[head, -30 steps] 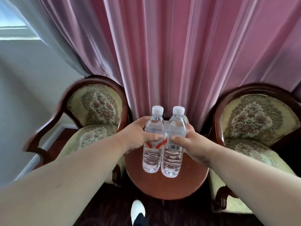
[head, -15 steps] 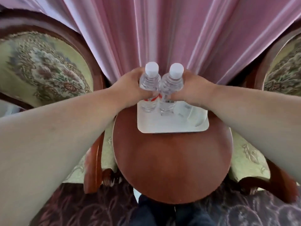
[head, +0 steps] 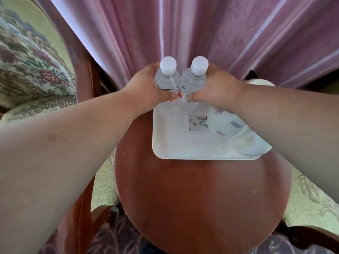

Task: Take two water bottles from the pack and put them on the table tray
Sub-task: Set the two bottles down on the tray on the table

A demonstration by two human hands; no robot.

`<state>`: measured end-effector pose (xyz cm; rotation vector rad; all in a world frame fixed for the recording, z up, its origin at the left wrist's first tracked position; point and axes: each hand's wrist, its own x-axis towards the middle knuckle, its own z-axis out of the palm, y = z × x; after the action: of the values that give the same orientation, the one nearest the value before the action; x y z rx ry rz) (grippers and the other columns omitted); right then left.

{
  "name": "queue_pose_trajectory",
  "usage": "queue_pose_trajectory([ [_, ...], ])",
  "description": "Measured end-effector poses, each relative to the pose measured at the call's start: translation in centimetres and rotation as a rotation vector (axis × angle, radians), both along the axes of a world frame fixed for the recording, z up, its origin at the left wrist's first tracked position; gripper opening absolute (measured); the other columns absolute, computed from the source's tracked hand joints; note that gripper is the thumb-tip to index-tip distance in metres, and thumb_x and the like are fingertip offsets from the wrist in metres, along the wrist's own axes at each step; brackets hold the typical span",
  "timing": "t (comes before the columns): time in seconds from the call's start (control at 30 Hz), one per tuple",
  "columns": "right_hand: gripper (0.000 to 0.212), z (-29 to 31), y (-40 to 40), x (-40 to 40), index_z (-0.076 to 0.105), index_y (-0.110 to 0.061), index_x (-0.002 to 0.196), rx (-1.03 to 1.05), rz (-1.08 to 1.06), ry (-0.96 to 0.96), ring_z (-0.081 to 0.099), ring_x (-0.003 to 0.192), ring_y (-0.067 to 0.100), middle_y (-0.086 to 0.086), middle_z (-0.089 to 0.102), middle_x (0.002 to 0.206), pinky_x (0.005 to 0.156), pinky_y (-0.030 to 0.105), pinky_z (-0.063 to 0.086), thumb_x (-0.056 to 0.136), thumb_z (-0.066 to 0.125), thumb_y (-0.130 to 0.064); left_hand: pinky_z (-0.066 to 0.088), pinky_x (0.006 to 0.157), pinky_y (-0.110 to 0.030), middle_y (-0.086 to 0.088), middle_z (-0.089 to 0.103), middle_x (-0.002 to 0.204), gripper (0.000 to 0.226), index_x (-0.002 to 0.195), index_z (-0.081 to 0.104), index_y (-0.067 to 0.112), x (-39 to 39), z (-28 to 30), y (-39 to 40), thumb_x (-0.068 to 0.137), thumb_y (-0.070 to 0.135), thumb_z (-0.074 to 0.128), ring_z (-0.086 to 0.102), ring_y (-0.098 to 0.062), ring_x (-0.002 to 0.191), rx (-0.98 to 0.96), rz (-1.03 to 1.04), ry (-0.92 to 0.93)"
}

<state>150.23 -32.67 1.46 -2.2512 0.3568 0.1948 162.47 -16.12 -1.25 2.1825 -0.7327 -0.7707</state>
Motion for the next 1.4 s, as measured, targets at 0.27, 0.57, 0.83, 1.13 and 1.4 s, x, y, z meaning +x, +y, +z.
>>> queue_pose_trajectory([
  [0.27,0.053,-2.3,-1.6,1.5,0.050,-0.018,0.118,0.026,-0.125,0.030,0.056,0.077,-0.006,-0.015,0.054,0.090,0.070,0.005,0.041,0.074,0.080,-0.014,0.045,0.078,-0.013,0.020,0.065,0.105,0.074,0.138,0.053,0.027,1.1,-0.3,-0.2,0.073,0.033,0.088,0.062,0.000,0.094,0.034,0.000,-0.041],
  [0.57,0.058,-3.1,-1.6,1.6,0.052,-0.010,0.123,-0.133,-0.139,0.043,0.056,0.088,0.012,-0.003,0.056,0.105,0.062,-0.004,0.036,0.074,0.081,-0.026,0.047,0.105,-0.036,0.000,0.063,0.130,0.090,0.152,0.033,0.016,0.9,-1.2,0.2,0.080,0.028,0.085,0.062,-0.017,0.117,0.097,-0.080,-0.033],
  [0.83,0.084,-4.6,1.3,0.5,0.035,-0.021,0.120,-0.041,-0.576,0.004,0.061,0.108,0.026,0.003,0.057,0.121,0.091,0.038,0.048,0.060,0.088,-0.045,0.054,0.097,-0.037,-0.001,0.068,0.117,0.085,0.146,0.041,0.015,1.0,-2.3,-0.1,0.077,0.036,0.085,0.067,-0.017,0.107,0.051,-0.080,-0.008],
  [1.13,0.081,-4.5,0.0,0.4,0.039,-0.019,0.128,-0.018,-0.331,-0.019,0.060,0.084,0.000,-0.015,0.058,0.096,0.074,0.008,0.040,0.066,0.090,-0.030,0.055,0.093,-0.039,0.001,0.065,0.121,0.090,0.150,0.033,0.022,0.9,-3.0,0.3,0.076,0.027,0.084,0.066,-0.020,0.109,0.040,-0.017,-0.051],
  [1.4,0.088,-5.0,-1.4,0.6,0.032,-0.019,0.139,-0.051,-0.276,0.026,0.055,0.081,-0.009,-0.025,0.049,0.090,0.070,0.009,0.038,0.071,0.086,-0.033,0.055,0.094,-0.043,-0.003,0.065,0.122,0.092,0.152,0.029,0.021,1.5,-2.2,-0.2,0.077,0.025,0.083,0.066,-0.024,0.107,0.099,-0.053,-0.112],
])
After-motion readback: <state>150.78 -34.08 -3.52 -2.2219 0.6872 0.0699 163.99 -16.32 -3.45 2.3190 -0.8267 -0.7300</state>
